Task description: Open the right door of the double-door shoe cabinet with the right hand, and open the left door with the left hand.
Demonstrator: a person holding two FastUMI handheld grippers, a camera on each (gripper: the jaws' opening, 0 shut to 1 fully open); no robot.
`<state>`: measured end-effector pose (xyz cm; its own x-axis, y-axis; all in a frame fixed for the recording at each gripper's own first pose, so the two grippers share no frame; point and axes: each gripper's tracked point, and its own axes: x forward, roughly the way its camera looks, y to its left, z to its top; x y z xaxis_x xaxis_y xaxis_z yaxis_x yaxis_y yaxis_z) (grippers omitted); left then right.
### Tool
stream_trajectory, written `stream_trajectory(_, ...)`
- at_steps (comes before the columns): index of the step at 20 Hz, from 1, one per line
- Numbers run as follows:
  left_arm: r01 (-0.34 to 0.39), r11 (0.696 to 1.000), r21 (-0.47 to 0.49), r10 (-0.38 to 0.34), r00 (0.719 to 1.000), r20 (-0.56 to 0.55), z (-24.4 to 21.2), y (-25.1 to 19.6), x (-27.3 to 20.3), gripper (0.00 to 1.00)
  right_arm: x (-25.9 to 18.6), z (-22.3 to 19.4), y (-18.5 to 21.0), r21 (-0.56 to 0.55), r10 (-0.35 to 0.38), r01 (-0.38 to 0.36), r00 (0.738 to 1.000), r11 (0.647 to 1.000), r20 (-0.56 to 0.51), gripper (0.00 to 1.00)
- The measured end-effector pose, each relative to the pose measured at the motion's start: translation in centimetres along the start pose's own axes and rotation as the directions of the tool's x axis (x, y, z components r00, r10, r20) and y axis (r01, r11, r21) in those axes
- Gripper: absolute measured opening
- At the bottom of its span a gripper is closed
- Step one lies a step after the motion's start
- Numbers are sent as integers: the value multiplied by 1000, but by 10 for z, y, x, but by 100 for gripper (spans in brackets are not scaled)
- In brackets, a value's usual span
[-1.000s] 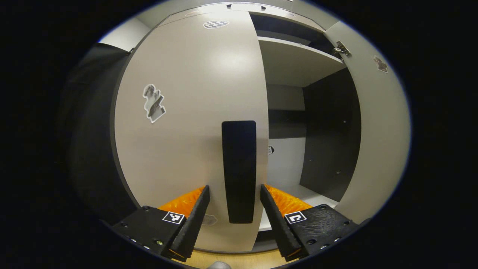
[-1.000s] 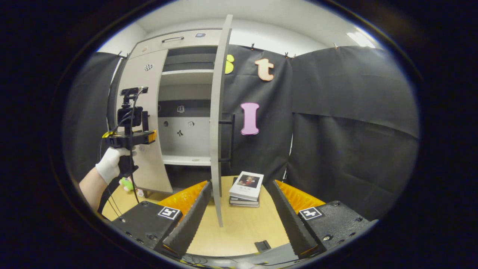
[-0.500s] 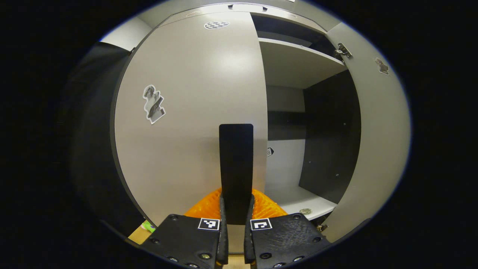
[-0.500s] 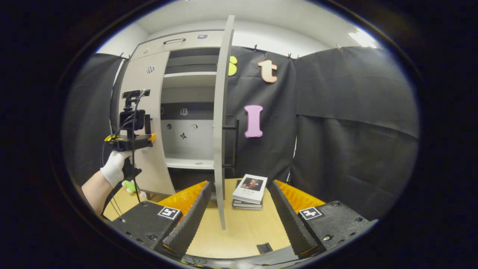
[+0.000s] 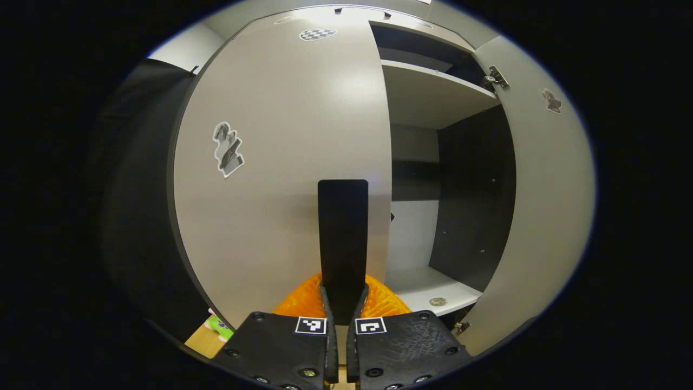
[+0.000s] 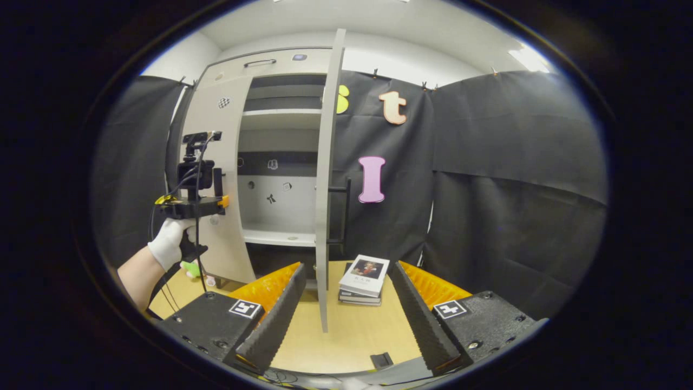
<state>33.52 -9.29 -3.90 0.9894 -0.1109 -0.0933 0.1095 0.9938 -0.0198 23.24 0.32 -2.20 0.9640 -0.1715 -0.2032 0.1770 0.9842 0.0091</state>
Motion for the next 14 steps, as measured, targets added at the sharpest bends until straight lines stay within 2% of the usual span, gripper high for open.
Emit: stream_trajectory(14,11,1000,9,-11,1000,-11,-4,29,-54,5,-33,-13,34,-6,134,-134,991,991,5,100)
